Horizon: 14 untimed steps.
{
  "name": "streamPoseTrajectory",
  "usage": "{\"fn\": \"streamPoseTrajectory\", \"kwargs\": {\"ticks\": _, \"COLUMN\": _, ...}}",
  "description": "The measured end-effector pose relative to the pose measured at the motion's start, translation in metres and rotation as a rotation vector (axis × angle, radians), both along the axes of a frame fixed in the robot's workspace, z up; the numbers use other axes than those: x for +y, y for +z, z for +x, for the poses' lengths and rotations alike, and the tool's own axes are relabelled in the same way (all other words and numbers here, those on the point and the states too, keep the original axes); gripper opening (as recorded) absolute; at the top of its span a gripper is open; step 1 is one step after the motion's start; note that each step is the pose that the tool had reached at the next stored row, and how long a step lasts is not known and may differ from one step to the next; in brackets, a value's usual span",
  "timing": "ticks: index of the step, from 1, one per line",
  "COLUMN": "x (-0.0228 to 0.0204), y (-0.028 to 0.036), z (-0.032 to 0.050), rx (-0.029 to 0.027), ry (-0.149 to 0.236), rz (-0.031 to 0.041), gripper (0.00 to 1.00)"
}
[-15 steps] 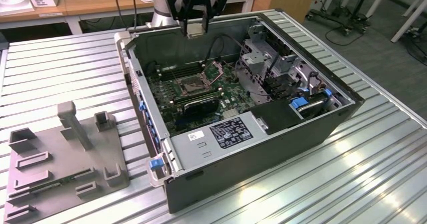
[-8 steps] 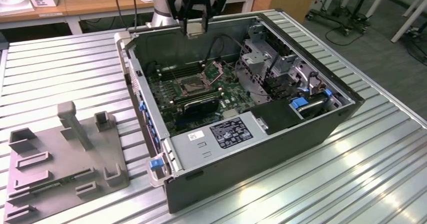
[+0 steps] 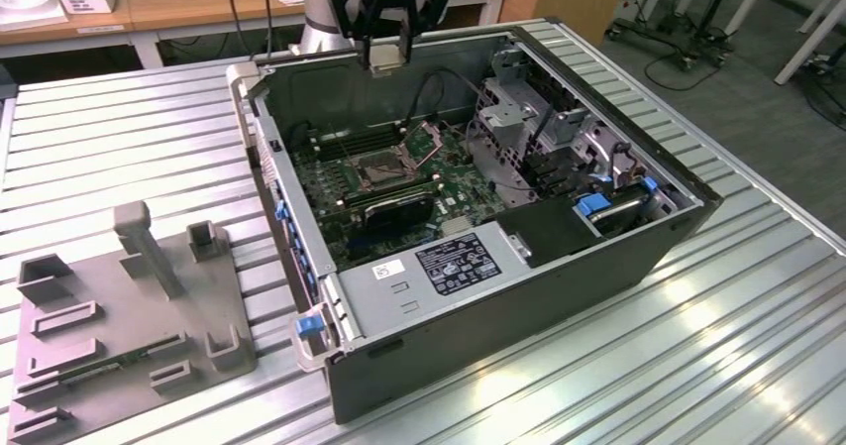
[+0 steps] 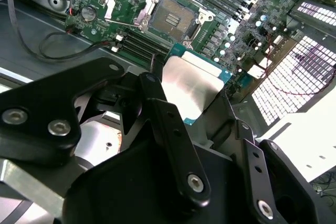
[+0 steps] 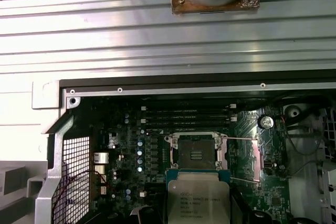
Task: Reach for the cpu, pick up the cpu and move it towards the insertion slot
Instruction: 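Pick up the cpu and move it towards the insertion slot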
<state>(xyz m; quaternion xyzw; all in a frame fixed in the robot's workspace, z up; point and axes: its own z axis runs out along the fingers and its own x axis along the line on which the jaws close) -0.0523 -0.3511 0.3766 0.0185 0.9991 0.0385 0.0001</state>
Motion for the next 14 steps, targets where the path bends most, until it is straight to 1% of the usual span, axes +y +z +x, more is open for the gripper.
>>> {"fn": "streamPoseTrajectory", "kwargs": {"ticks": 9, "x": 0.0001, "y": -0.0001, "z": 0.0, "rx": 0.0, "ry": 0.0, "rz": 0.0, "gripper": 0.55}}
{"fn": "streamPoseTrajectory", "kwargs": {"ticks": 11, "x": 0.001, "y": -0.0002, "z": 0.0, "rx": 0.0, "ry": 0.0, "rz": 0.0, "gripper": 0.55}}
{"fn": "streamPoseTrajectory", "kwargs": {"ticks": 14, "x": 0.0044, "y": -0.0005, "z": 0.0001, "rx": -0.0004, "ry": 0.0, "rz": 0.0001, "gripper": 0.55}}
